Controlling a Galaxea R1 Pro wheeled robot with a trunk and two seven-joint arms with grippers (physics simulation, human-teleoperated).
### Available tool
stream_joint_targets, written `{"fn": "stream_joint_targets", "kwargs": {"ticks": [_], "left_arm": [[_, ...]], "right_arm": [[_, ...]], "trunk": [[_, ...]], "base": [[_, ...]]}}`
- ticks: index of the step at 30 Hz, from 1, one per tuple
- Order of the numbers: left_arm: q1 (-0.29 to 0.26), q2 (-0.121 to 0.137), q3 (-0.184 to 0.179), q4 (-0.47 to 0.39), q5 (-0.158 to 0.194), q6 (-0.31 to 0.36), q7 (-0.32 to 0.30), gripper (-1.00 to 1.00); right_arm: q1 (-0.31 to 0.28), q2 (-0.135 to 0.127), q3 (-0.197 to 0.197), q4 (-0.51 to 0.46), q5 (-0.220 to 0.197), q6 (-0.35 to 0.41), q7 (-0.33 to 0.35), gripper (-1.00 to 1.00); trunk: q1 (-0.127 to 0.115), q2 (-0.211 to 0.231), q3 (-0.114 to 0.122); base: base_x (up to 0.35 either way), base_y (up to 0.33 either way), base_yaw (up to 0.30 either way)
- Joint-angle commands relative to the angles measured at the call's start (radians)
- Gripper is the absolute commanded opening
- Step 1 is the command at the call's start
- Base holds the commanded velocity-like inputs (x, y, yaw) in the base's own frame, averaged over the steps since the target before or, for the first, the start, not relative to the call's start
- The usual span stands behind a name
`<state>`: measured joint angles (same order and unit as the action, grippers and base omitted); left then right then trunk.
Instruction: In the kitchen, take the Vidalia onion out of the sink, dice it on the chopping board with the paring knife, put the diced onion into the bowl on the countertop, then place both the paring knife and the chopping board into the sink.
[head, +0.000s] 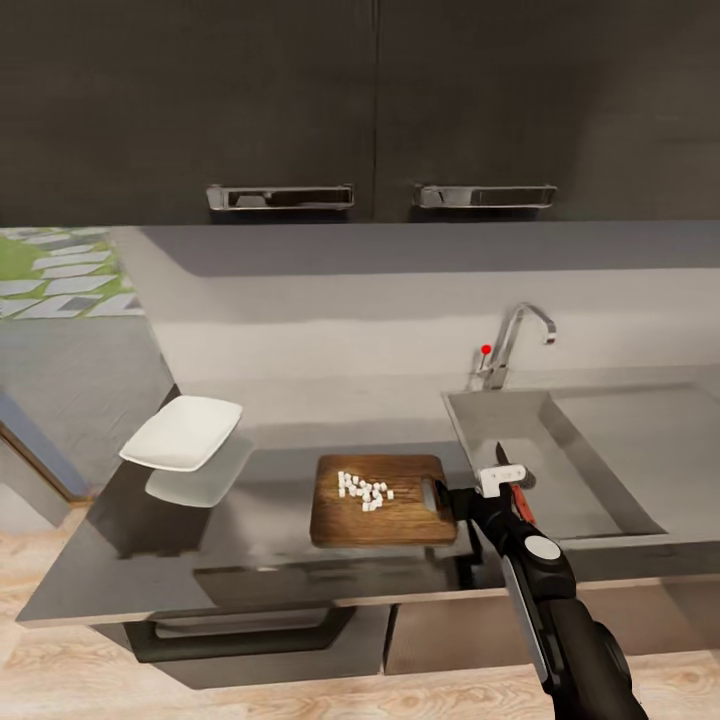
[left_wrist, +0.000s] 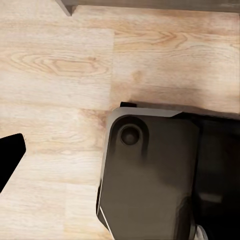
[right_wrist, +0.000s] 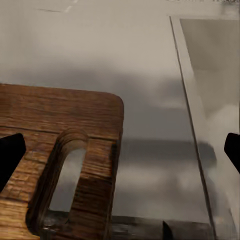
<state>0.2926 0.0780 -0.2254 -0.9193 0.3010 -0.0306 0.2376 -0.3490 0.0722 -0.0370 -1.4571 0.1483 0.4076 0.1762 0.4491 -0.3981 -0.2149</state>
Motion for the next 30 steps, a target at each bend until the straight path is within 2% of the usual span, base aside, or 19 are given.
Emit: {"fn": "stream_joint_targets", "kwargs": {"ticks": [1, 20, 30], "left_arm": [[0.0, 0.002, -0.006, -0.001, 0.01, -0.003, 0.008, 1.0], [0.0, 0.002, -0.006, 0.0, 0.01, -0.003, 0.008, 1.0], [0.0, 0.002, -0.006, 0.002, 0.01, -0.003, 0.008, 1.0]], "right_arm": [[-0.001, 0.001, -0.003, -0.002, 0.011, 0.005, 0.009, 1.0], [-0.001, 0.004, -0.003, 0.0, 0.01, 0.008, 0.011, 1.0], [-0.001, 0.006, -0.003, 0.0, 0.01, 0.016, 0.011, 1.0]], "trunk": [[0.001, -0.002, -0.002], [0.001, -0.002, -0.002], [0.001, -0.002, -0.016]], "base": [[0.139, 0.223, 0.0], [0.009, 0.015, 0.0], [0.0, 0.0, 0.0]]}}
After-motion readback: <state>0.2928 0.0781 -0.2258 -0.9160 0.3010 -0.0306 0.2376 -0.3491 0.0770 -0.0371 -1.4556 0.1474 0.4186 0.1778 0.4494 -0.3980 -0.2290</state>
